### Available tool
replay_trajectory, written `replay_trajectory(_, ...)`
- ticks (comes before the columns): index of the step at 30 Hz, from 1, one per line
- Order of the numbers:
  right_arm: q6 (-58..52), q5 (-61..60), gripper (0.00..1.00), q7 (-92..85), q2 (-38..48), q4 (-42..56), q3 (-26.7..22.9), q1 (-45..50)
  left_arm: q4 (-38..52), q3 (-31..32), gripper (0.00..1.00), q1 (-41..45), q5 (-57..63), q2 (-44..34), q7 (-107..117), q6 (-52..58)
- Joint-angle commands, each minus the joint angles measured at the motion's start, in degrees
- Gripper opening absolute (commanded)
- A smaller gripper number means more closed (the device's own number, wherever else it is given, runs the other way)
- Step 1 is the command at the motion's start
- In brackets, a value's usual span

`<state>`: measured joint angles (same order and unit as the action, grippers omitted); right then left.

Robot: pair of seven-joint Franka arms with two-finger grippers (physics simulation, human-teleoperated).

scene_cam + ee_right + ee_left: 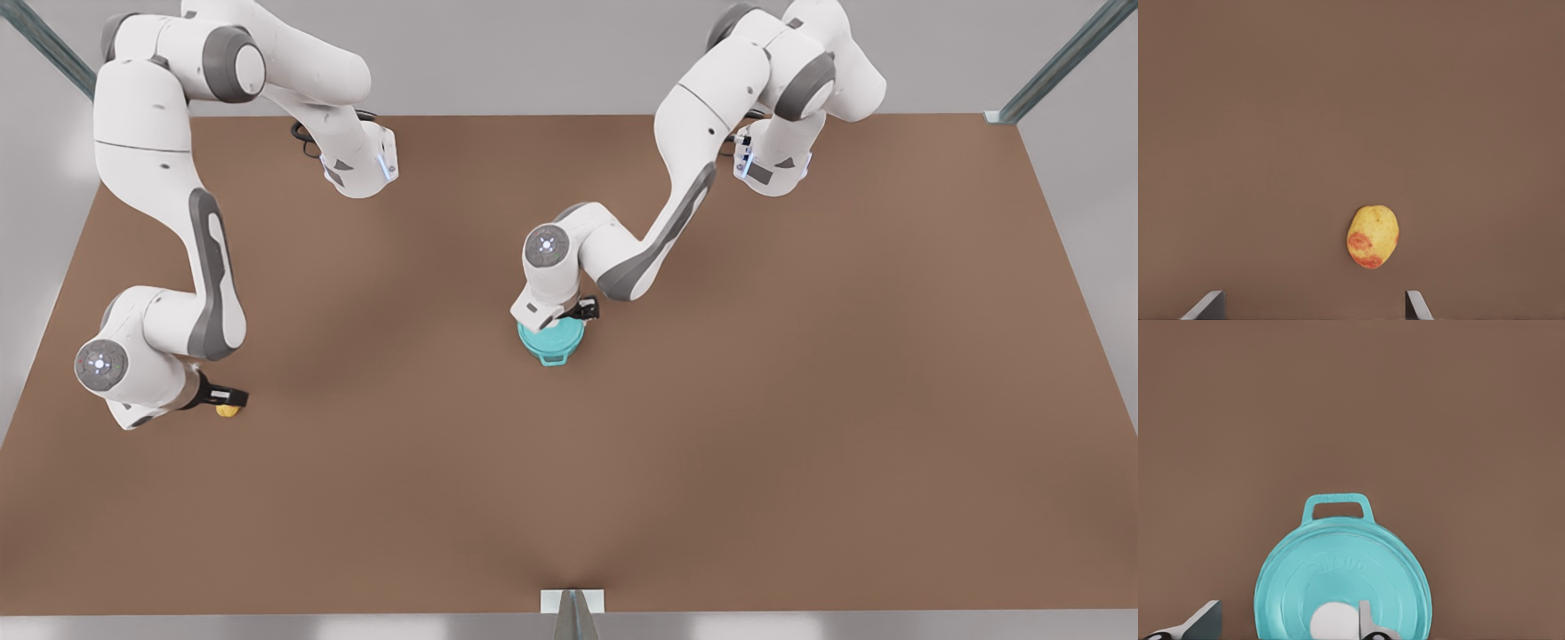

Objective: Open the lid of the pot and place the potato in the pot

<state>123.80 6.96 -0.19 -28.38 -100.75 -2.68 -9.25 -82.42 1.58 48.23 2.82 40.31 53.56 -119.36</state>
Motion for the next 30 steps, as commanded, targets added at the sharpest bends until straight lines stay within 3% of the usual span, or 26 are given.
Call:
replay_trajectory(1,1.6,0.1,1.00,-3.6,-0.1,-0.2,0.0,-0.7,0.1,0.0,1.00,0.0,0.3,0.4,10.1,-2.7)
replay_trajectory(30,13.8,0.5,1.00,-8.7,-9.9,0.2,0.6,-3.6,-0.6,-0.1,1.00,1.4,1.8,2.6,10.0,-4.7)
